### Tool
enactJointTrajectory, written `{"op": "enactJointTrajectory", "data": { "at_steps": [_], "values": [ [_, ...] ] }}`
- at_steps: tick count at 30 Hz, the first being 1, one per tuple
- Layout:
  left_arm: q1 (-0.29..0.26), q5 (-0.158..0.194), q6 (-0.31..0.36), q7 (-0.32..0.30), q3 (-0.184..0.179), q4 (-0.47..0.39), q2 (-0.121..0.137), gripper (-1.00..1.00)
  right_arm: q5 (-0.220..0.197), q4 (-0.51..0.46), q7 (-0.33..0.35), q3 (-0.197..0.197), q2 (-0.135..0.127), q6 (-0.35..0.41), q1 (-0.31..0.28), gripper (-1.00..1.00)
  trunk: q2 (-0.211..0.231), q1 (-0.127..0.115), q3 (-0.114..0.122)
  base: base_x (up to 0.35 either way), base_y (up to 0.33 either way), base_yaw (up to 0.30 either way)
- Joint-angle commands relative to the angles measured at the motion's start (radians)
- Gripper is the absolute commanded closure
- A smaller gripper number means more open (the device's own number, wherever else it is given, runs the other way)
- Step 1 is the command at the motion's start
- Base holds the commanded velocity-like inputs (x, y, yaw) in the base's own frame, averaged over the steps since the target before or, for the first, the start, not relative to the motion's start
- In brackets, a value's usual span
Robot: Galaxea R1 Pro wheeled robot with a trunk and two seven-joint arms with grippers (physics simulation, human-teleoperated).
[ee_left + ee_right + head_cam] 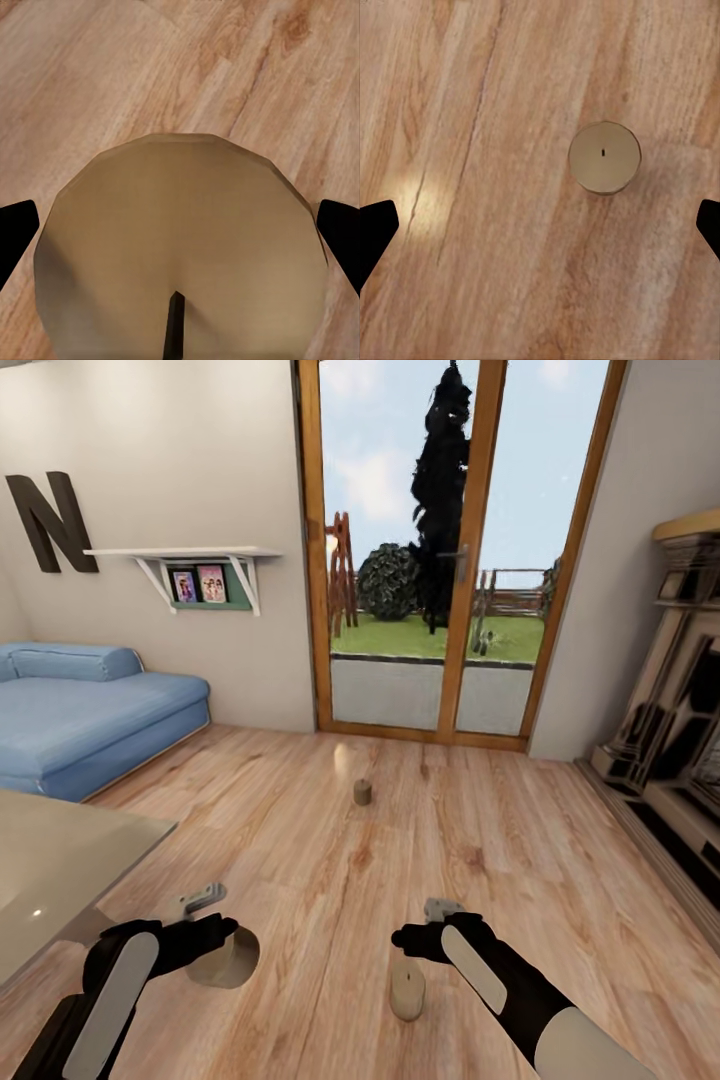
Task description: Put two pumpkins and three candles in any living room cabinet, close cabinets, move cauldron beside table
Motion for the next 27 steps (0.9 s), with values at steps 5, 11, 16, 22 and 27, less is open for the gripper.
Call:
{"op": "enactJointTrajectory", "data": {
  "at_steps": [5,11,16,22,27],
  "values": [
    [-0.001,0.009,0.003,0.014,-0.051,-0.001,-0.001,1.00,-0.016,-0.001,-0.008,0.005,-0.001,0.001,-0.001,-1.00,0.000,0.000,-0.001,0.172,0.000,0.000],
    [-0.001,0.009,0.003,0.015,-0.066,-0.001,-0.001,1.00,-0.018,-0.001,-0.008,0.005,-0.001,0.002,-0.001,-1.00,0.000,0.000,-0.001,0.129,0.000,0.000],
    [-0.001,0.010,0.003,0.015,-0.067,-0.001,-0.002,1.00,-0.017,0.000,-0.007,0.005,-0.002,0.002,-0.001,-1.00,0.000,0.000,-0.001,0.296,0.000,0.000],
    [-0.001,0.011,0.003,0.011,-0.070,-0.001,-0.002,1.00,-0.008,0.001,-0.007,0.003,-0.003,0.001,-0.001,-1.00,0.000,0.000,-0.001,0.285,-0.120,0.000],
    [-0.001,0.011,0.003,0.010,-0.075,-0.001,-0.005,1.00,-0.007,0.003,-0.007,0.004,-0.001,-0.009,-0.001,-1.00,0.000,0.000,-0.001,0.101,-0.092,0.000]
  ]
}}
